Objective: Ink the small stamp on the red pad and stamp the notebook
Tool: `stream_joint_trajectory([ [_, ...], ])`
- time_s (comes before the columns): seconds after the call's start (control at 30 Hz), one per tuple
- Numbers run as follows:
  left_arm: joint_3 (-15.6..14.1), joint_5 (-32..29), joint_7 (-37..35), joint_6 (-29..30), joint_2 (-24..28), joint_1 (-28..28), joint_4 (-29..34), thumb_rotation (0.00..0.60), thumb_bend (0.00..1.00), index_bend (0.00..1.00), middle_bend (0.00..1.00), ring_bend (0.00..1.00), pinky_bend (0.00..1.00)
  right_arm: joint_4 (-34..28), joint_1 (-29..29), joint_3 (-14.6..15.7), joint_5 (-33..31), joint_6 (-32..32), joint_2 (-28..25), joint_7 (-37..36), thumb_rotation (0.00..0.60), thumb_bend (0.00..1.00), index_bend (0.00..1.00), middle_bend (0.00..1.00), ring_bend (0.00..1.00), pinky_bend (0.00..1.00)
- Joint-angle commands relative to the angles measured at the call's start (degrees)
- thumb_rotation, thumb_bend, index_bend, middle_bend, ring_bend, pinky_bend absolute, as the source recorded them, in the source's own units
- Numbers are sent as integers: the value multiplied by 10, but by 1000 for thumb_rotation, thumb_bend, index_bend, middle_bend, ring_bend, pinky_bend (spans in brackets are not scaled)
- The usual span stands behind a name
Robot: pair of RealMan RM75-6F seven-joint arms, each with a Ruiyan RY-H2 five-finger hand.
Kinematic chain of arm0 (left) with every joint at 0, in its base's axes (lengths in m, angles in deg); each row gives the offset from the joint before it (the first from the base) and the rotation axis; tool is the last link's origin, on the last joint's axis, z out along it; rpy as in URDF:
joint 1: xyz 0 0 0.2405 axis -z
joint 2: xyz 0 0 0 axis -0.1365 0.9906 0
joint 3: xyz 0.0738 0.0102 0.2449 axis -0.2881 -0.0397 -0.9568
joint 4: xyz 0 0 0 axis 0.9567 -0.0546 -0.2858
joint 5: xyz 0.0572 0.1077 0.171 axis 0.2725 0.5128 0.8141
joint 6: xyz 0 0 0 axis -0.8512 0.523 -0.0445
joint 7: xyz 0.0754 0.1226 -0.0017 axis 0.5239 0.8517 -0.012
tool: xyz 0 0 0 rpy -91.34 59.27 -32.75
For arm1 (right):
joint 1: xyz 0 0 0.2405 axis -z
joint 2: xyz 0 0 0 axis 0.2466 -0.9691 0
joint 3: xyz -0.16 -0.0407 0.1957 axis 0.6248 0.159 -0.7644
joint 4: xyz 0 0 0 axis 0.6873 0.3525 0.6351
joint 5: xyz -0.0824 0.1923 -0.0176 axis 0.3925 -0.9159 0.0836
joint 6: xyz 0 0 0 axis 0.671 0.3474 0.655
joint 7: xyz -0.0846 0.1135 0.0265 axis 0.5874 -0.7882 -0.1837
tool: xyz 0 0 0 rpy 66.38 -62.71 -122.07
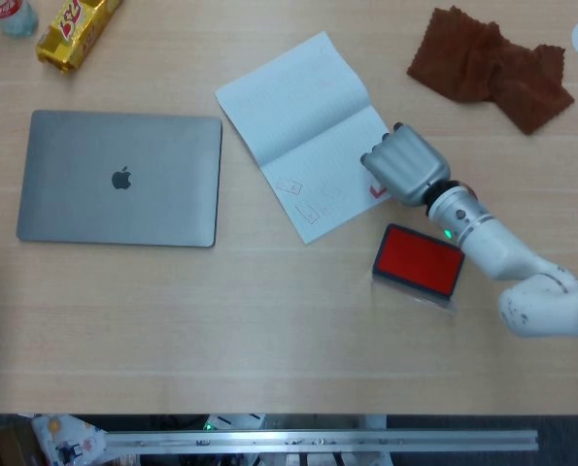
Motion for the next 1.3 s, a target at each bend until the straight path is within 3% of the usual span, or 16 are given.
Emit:
stream_joint_trajectory([
  [0.03,0,0,0,0,0,0,0,600,269,239,237,266,256,-2,0,2,4,3,-1,0,600,456,915,726,468,406],
  [0.9,-1,-3,-9,-1,-3,-2,-11,600,269,224,233,266,256,1,0,12,4,10,9,36,600,456,936,745,490,413],
  [1.3,-1,1,-7,2,-1,-3,-5,600,269,217,233,266,256,-38,2,-17,-4,25,-37,6,600,456,936,745,491,414],
])
